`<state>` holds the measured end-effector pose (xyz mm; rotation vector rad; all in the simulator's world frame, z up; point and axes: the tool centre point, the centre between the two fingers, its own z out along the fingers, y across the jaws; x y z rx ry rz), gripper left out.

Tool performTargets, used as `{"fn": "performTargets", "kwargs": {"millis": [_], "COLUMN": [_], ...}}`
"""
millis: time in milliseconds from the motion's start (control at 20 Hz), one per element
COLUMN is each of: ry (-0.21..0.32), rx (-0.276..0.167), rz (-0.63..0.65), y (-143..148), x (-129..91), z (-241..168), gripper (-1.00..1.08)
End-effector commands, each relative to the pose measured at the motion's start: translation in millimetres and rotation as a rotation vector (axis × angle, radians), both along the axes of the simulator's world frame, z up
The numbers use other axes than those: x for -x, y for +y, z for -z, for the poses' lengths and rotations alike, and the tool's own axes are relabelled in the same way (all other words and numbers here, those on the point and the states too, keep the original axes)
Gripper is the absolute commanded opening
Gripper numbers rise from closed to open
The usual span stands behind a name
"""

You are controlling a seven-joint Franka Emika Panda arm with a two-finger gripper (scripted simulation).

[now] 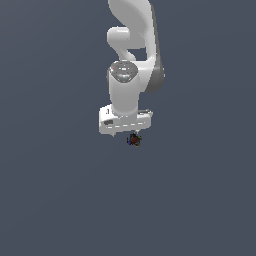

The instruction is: Pick up the object and move it to a goal position.

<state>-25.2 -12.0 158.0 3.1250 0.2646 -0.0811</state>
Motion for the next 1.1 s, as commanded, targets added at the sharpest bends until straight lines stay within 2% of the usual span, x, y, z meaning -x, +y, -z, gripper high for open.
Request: {"fn": "performTargets", "kwargs": {"millis": [0, 1050], "ry": [-0.001, -0.018], "rx": [-0.001, -0.019], "rz": [-0.055, -0.683], "y": [2, 24], "x": [2, 29], "z": [4, 49], "gripper": [1.0, 1.0]}}
